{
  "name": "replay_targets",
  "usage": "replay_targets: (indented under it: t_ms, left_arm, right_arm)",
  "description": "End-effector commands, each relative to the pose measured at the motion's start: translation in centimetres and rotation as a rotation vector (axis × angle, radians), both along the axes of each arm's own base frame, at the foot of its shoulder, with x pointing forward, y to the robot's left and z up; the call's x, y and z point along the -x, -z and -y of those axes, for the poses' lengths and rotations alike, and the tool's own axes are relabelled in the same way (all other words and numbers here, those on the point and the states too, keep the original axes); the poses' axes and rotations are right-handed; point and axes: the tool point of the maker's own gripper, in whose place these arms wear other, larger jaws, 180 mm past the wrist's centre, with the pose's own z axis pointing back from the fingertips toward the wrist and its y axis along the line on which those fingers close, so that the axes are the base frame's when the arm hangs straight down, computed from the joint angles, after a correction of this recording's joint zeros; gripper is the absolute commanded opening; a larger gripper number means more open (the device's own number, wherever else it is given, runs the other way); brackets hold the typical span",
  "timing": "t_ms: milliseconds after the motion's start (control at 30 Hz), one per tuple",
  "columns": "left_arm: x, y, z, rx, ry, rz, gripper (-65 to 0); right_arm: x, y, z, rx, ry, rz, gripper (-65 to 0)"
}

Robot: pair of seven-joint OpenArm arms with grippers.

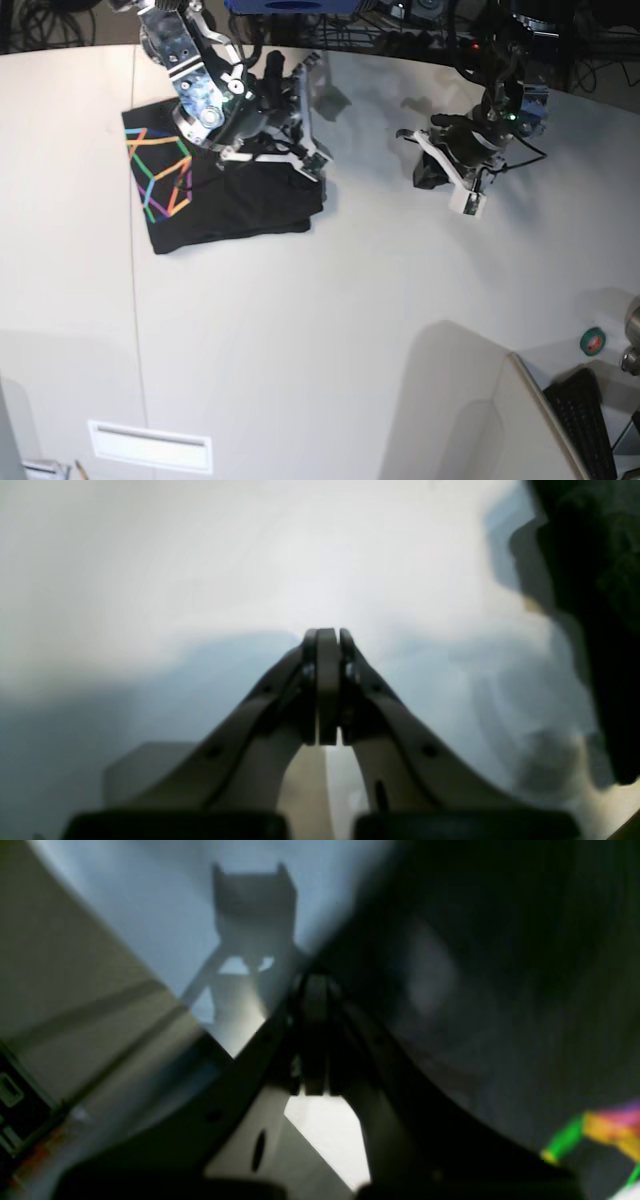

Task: Layout the t-shirt on the table in an organized manner, then fold the t-shirt properly
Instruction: 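Flip the stack over with the right gripper to show the printed side, then grasp the stack's edge with the left gripper and withdraw the right gripper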

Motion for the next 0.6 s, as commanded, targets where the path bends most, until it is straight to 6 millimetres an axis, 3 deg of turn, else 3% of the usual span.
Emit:
replay_targets:
  t_ms: [0,200,300,433,567]
  left_arm:
    - [-1.1,-1.2,0.1,0.013,0.002,0.047,-65.0]
    - [-0.9,-1.4,0.7,0.025,0.007,0.049,-65.0]
    - [-0.3,-2.6,2.5,0.037,0.037,0.038,-65.0]
    - [-0.3,-5.4,5.0,0.049,0.110,0.029,-65.0]
    - [-0.4,-7.0,7.2,0.231,0.081,0.007,-23.9]
  right_arm:
    - [-0.9,-0.7,-0.8,-0.022,-0.006,0.028,-65.0]
    - [-3.1,-2.6,-0.3,-0.025,-0.002,0.108,-65.0]
    - [-5.1,-4.3,3.5,-0.006,0.094,0.183,-65.0]
    - [-7.8,-4.9,11.0,0.075,0.282,0.233,-65.0]
    - [-9.0,-5.3,17.9,0.159,0.437,0.260,-65.0]
